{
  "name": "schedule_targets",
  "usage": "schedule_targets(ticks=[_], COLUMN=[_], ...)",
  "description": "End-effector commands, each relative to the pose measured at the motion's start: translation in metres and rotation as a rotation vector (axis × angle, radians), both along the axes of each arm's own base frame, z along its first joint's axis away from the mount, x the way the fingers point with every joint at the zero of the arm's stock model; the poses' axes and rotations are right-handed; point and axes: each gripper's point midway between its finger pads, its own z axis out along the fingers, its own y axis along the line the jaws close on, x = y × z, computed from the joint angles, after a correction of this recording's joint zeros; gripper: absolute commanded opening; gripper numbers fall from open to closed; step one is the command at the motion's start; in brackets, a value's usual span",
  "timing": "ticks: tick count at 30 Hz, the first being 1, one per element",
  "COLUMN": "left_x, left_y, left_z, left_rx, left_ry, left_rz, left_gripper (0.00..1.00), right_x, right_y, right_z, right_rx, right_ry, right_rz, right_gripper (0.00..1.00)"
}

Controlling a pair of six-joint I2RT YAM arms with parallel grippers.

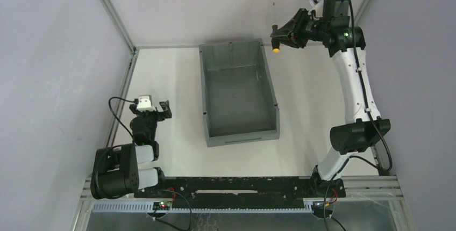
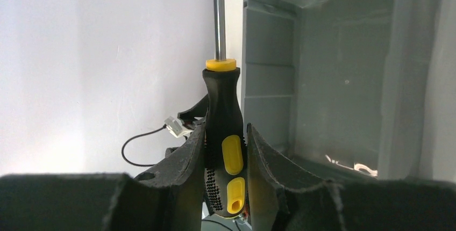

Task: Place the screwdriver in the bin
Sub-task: Place the screwdriver in the bin.

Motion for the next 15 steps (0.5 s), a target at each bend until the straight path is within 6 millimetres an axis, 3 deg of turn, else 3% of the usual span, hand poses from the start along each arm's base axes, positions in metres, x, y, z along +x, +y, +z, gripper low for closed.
schedule_targets(ticks=[1,8,15], left_x=[0.011,0.011,0.011], left_y=[0.001,0.001,0.001], left_z=[0.03,0.03,0.03], left_rx=[0.004,0.003,0.003], left_ry=[-0.092,-0.091,-0.091], left_rz=[0.002,0.002,0.002], left_gripper=[1.0,1.0,1.0], right_x=[-0.008,-0.008,-0.007], right_y=[0.018,0.051,0.083], right_z=[0.013,-0.002,-0.032], right_rx=[-0.072,-0.16,-0.283], right_ry=[-0.059,-0.053,-0.03], right_rz=[0.004,0.018,0.025], right_gripper=[0.0,0.0,0.0])
